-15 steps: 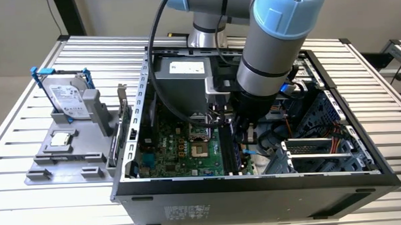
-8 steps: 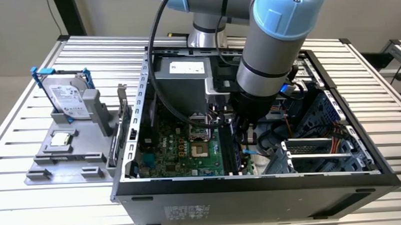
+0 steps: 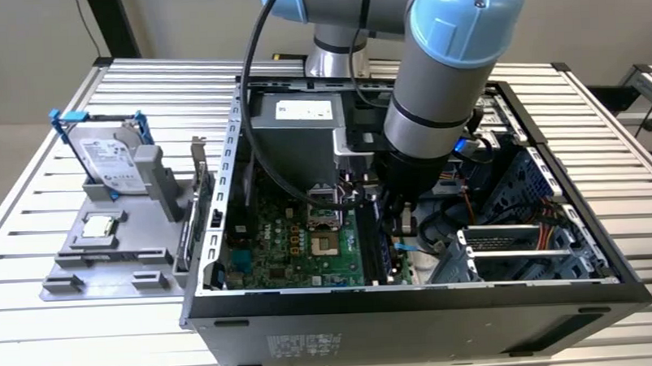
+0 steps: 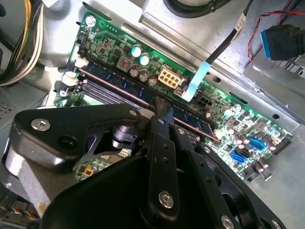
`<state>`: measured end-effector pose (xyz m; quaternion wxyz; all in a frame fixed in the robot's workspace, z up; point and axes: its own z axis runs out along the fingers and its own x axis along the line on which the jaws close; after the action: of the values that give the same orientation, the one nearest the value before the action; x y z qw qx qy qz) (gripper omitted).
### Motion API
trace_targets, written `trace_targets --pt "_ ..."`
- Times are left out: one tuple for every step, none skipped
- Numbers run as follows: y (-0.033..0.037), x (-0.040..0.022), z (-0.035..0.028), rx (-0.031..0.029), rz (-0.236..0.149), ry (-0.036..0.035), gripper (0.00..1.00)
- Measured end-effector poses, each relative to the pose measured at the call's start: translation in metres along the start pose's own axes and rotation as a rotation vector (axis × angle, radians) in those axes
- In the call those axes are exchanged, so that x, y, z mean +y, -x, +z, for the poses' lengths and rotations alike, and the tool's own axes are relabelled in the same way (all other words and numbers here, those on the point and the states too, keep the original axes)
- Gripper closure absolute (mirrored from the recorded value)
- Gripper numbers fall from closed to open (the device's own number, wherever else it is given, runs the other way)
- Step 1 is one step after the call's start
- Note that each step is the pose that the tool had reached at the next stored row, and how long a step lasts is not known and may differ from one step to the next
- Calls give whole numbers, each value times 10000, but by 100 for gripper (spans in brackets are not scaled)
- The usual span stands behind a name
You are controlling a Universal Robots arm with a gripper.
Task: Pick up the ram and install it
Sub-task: 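Press down the ram until it locks into place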
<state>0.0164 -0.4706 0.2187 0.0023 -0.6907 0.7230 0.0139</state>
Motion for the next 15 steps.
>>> trace_targets --pt "0 0 -6 -6 0 -1 100" --pt "2 0 -18 -12 1 -3 100" --pt "4 0 -31 -29 0 -6 100" --pt "6 0 -56 -34 0 -6 100" --pt "5 2 -104 -13 0 -1 100" --pt "5 3 -151 -8 1 1 100" --pt "6 3 -192 -11 0 3 100" --pt "7 4 -219 -7 0 7 100" --pt "7 5 -242 -4 1 12 100" --pt "8 5 -270 -6 0 15 100" --pt "8 5 -296 -4 1 19 100" --pt "9 5 -308 -5 1 20 100" --pt "9 5 -310 -5 0 20 100" --pt "9 5 -309 -7 0 20 100" --pt "9 5 -309 -8 0 20 100"
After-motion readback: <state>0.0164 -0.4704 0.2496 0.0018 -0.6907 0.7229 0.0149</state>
